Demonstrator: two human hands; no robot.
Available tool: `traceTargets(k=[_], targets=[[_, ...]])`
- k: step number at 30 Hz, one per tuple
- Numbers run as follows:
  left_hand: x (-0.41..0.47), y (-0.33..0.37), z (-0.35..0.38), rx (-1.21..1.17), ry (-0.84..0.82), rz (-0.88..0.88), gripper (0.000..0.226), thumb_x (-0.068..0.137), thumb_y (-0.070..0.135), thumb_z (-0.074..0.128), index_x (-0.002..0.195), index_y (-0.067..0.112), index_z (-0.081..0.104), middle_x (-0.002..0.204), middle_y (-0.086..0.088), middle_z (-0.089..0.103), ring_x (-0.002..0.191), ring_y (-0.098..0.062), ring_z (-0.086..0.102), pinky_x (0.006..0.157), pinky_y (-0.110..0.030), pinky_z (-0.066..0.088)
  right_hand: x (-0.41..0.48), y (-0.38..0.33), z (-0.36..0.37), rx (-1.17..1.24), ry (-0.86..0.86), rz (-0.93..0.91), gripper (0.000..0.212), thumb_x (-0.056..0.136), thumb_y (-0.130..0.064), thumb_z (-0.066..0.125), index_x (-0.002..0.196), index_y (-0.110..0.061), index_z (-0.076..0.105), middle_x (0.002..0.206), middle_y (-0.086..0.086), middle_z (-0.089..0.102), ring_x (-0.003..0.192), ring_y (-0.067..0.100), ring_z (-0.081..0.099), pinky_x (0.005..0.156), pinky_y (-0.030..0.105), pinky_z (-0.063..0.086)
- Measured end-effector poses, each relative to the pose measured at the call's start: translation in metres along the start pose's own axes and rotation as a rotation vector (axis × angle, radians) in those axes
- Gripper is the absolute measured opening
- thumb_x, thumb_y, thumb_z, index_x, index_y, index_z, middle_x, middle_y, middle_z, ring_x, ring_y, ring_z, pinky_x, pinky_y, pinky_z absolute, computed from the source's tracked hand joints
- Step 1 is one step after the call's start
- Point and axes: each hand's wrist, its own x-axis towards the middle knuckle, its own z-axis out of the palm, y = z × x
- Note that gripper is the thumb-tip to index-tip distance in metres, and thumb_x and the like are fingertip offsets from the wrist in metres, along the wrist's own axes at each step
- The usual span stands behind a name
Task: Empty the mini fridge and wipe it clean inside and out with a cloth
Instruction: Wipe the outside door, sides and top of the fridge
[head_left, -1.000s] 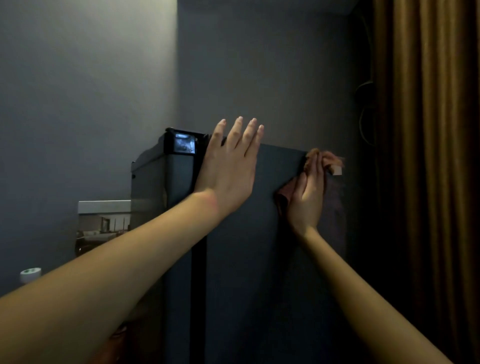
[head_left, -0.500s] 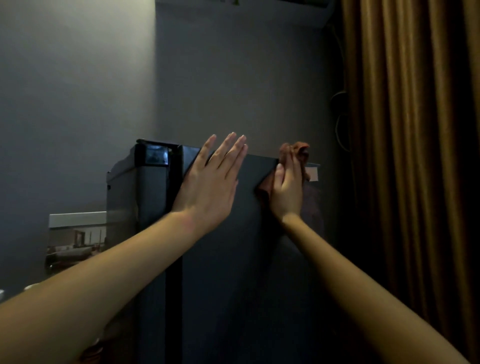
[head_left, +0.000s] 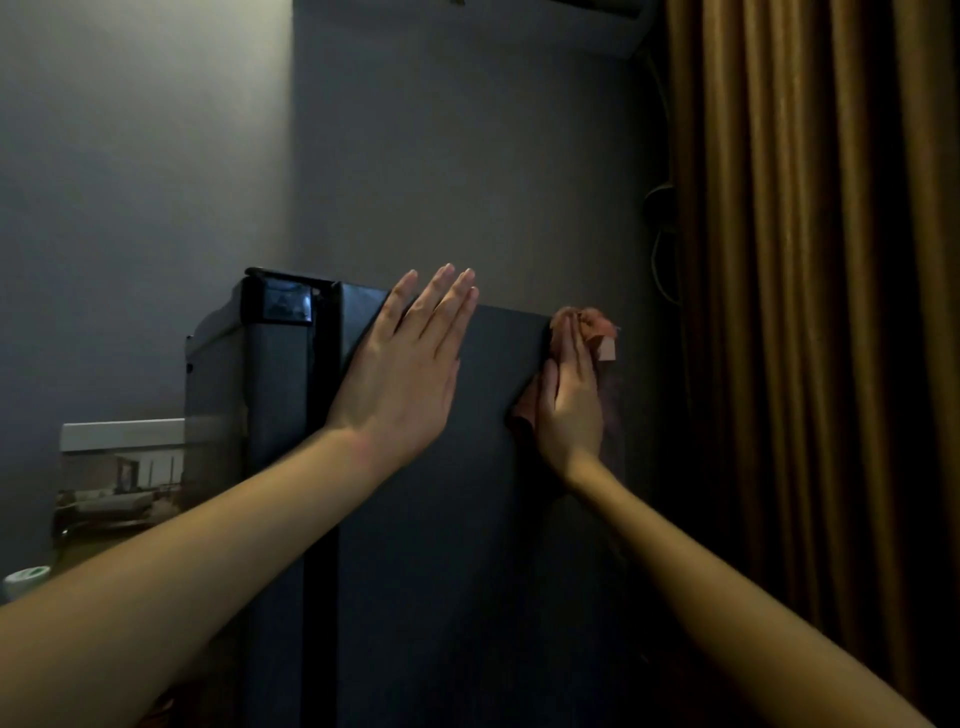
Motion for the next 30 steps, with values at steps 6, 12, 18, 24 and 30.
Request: traceTargets(k=[6,12,18,24,30], targets=[[-0.002,0.000,0.002,0.026,0.020,0.096,0.063,0.092,0.022,-0.010,0.151,-0.002,-0.007,0.160,-0.016,-0.006,0.149,-0.029,-0.004,0.120,-0.046,-0.002,0.041,0.033,0.000,0.048,0.076,0.244,0.048,0.103,-0.010,0.034,0.149,0.000,0.025,0.158,0.013,0.022,0.147,0.023,0.018,0.118,0.023,0.010],[-0.001,0.001,0.004,-0.032,0.013,0.145,0.065,0.092,0.023,-0.009,0.152,-0.002,0.000,0.161,-0.016,0.001,0.149,-0.029,0.002,0.121,-0.045,0.001,-0.009,0.027,0.001,0.012,0.140,0.343,0.047,0.104,-0.015,0.031,0.150,-0.006,0.024,0.159,0.008,0.021,0.147,0.016,0.017,0.118,0.020,0.008],[-0.004,0.011,0.008,-0.051,0.021,0.176,0.064,0.093,0.023,-0.009,0.151,-0.002,-0.002,0.161,-0.017,-0.001,0.149,-0.030,0.000,0.121,-0.045,0.004,-0.003,0.023,-0.004,-0.020,0.043,0.023,0.052,0.098,-0.021,0.028,0.149,-0.010,0.029,0.153,-0.007,0.021,0.143,0.004,0.014,0.115,0.011,0.004],[-0.004,0.018,0.009,-0.059,0.016,0.184,0.064,0.093,0.024,-0.009,0.151,-0.002,-0.003,0.161,-0.017,-0.001,0.149,-0.029,0.000,0.121,-0.045,0.000,0.037,0.048,0.000,0.083,0.120,0.171,0.056,0.096,-0.027,0.030,0.148,-0.005,0.033,0.155,0.009,0.031,0.145,0.019,0.024,0.116,0.019,0.012],[-0.006,0.023,0.007,-0.052,0.013,0.163,0.061,0.097,0.027,0.000,0.149,-0.002,-0.010,0.160,-0.017,-0.007,0.149,-0.030,-0.003,0.121,-0.044,-0.002,0.017,0.052,0.004,0.030,0.203,0.382,0.048,0.103,-0.017,0.035,0.148,0.001,0.029,0.155,0.016,0.028,0.146,0.026,0.023,0.116,0.021,0.009]])
